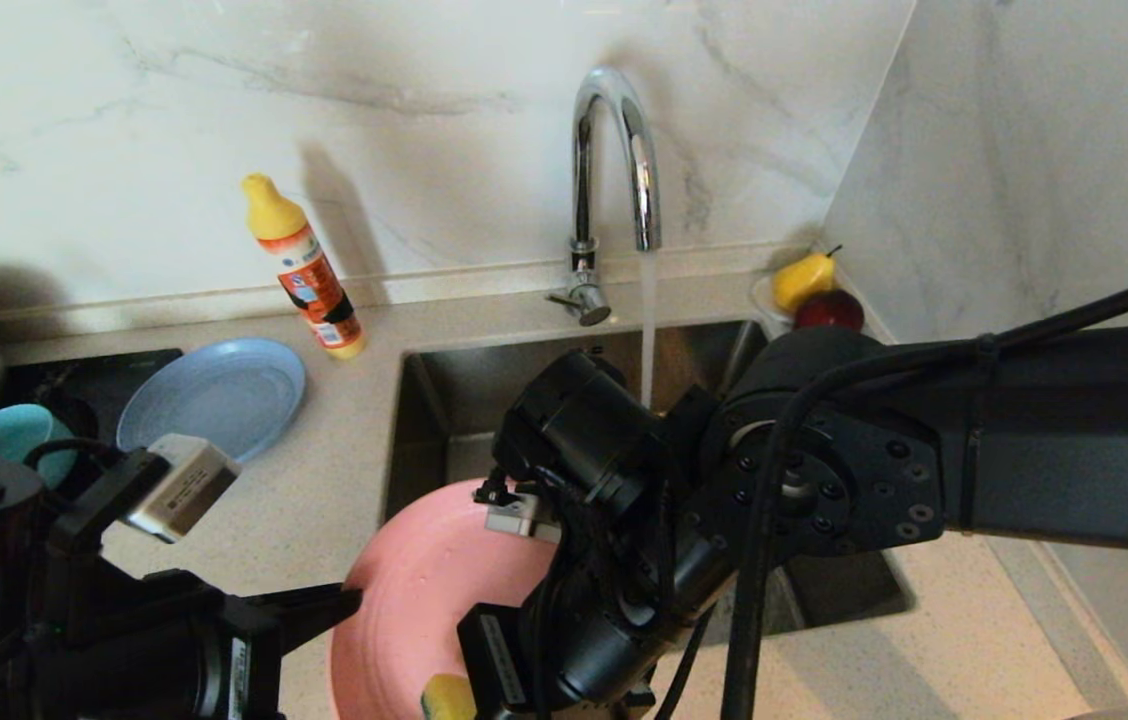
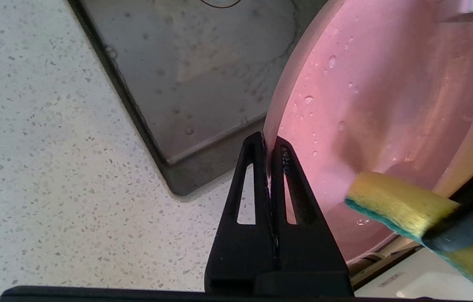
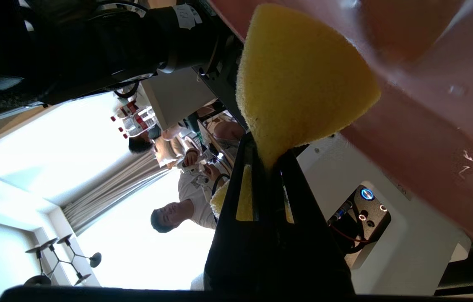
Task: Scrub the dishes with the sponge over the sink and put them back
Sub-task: Put down the sponge
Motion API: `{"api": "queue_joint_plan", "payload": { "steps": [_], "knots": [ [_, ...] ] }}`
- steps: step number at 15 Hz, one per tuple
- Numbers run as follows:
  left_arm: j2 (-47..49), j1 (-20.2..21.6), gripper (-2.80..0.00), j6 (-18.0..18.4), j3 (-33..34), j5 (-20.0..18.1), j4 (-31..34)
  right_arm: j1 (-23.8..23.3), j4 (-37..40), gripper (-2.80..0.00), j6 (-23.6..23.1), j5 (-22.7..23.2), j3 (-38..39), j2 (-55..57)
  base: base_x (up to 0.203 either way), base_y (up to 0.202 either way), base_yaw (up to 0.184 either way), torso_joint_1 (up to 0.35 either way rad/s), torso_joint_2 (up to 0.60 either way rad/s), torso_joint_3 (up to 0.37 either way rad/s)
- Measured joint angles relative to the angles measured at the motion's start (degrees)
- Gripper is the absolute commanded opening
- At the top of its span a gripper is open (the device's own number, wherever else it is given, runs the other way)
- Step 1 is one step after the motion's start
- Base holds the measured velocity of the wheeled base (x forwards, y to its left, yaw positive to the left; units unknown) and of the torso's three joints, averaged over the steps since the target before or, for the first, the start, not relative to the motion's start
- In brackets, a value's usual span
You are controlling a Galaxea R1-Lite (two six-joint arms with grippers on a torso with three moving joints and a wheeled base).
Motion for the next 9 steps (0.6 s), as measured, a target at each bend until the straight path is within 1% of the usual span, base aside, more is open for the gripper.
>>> {"api": "queue_joint_plan", "payload": {
  "steps": [5,9],
  "knots": [
    [-0.6,-1.1,-2.8,-0.2,0.3,-0.1,-0.1,-0.8,0.7,-2.8,0.4,-1.3,-3.5,0.0,0.0,0.0,0.0,0.0,0.0,0.0],
    [-0.9,-1.3,-2.8,-0.4,0.5,-0.1,-0.2,-2.4,0.7,-2.8,0.7,-1.5,-4.1,-0.3,0.0,0.0,0.0,0.0,0.0,0.0]
  ]
}}
